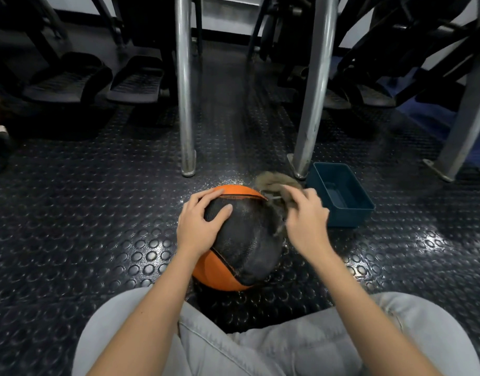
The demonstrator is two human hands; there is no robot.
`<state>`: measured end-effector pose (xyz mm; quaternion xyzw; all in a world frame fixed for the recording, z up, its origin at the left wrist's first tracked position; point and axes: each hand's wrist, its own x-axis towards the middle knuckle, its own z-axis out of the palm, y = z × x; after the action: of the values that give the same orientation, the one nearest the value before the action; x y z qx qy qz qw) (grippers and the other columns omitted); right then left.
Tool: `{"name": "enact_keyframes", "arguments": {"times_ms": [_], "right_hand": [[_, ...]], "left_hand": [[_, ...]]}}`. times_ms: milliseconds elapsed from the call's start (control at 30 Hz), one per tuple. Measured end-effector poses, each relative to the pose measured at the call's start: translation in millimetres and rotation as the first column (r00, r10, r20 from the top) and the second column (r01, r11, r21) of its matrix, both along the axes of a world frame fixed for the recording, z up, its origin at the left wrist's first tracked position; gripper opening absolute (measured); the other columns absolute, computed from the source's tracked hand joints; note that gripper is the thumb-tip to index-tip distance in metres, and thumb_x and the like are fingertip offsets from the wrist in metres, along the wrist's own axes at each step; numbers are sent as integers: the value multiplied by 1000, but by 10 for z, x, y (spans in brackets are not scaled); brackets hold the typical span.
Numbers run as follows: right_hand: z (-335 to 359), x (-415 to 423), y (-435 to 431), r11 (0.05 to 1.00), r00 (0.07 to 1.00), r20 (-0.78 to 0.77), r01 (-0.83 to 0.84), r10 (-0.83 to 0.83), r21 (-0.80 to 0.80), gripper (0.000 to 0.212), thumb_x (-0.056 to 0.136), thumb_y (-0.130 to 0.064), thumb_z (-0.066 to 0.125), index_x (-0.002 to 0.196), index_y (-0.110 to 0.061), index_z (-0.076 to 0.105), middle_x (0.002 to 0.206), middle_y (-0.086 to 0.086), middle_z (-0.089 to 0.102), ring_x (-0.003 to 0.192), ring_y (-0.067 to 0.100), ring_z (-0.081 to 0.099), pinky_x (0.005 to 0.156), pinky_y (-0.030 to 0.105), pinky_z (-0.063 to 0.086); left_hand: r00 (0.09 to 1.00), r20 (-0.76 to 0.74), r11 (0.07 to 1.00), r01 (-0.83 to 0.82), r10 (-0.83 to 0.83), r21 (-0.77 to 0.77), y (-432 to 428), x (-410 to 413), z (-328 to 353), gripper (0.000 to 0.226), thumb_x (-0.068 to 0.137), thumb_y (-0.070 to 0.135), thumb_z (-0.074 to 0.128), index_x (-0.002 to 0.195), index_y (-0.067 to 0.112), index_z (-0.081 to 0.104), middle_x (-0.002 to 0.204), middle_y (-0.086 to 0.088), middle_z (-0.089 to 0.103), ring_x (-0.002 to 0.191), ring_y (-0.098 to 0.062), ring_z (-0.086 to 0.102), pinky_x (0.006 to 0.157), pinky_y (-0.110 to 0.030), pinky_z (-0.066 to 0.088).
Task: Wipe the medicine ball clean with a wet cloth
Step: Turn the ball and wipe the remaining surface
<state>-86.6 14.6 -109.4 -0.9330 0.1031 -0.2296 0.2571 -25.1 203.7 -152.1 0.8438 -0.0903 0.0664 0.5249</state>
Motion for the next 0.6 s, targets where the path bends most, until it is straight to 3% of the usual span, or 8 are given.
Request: {"name": "enact_keyframes", "arguments": {"times_ms": [100, 167, 233, 267, 333, 433, 533, 600], "right_hand": [[-326, -151, 243, 963, 987, 34, -147, 158, -225, 57, 81, -3, 41, 127, -34, 50, 107, 5, 49, 98, 17, 41, 74, 29, 17], [-487, -154, 69, 993, 998, -56, -39, 33, -112, 55, 86, -1, 41, 130, -33, 50, 109, 5, 49, 106, 20, 43, 78, 30, 19], [-523, -91, -165, 989, 958, -253, 145, -138, 10, 48, 92, -2, 39, 132, -26, 51, 114, 6, 46, 115, 24, 41, 90, 35, 22], [-493, -91, -213, 977, 941, -278, 210, -194, 27, 47, 93, -3, 39, 133, -24, 51, 116, 7, 46, 116, 26, 40, 95, 38, 23], [-361, -47, -149, 974, 968, -149, 214, -201, 77, 45, 93, -4, 40, 132, -23, 51, 115, 8, 46, 114, 24, 41, 97, 40, 23], [-224, -74, 234, 996, 998, 66, -10, 4, 86, 50, 87, -8, 43, 132, -27, 52, 106, 0, 43, 98, 12, 38, 84, 29, 21], [-523, -159, 431, 989, 990, 75, -109, 117, -100, 54, 84, -9, 48, 134, -30, 49, 105, 2, 45, 94, 13, 39, 77, 30, 21], [-635, -133, 285, 1000, 1000, -21, 13, -12, 10, 50, 91, -7, 46, 136, -29, 46, 110, 2, 46, 99, 14, 40, 87, 32, 25]], "left_hand": [[1000, -7, 999, 5, -5, -40, 33, 24, -22, 42, 75, 57, 54, 115, 45, 57, 112, 31, 43, 111, 0, 39, 102, -31, 33], [1000, -19, 999, -3, 2, -52, 40, 26, -29, 38, 78, 55, 58, 115, 46, 57, 112, 33, 43, 113, -1, 38, 101, -31, 33], [999, -37, 998, -29, 27, -54, 37, 46, -24, 32, 84, 50, 63, 115, 48, 57, 114, 29, 44, 115, -2, 38, 102, -33, 33], [998, -51, 998, -39, 36, -50, 31, 48, -23, 29, 84, 49, 63, 113, 49, 57, 115, 26, 45, 115, -2, 38, 102, -33, 34], [996, -55, 995, -78, 74, -60, 23, 73, 1, 26, 83, 52, 62, 108, 54, 54, 114, 25, 45, 114, -2, 39, 101, -33, 34], [985, -107, 986, -145, 135, -83, 14, 105, 1, 23, 85, 53, 60, 107, 53, 52, 114, 22, 43, 113, -4, 38, 101, -35, 34], [969, -142, 969, -219, 203, -111, 34, 82, -21, 25, 88, 48, 58, 112, 47, 54, 117, 17, 43, 121, -13, 39, 104, -38, 33], [955, -164, 958, -267, 248, -106, 45, 50, -7, 33, 88, 49, 56, 120, 40, 56, 124, 12, 44, 123, -16, 38, 106, -40, 32]]}}
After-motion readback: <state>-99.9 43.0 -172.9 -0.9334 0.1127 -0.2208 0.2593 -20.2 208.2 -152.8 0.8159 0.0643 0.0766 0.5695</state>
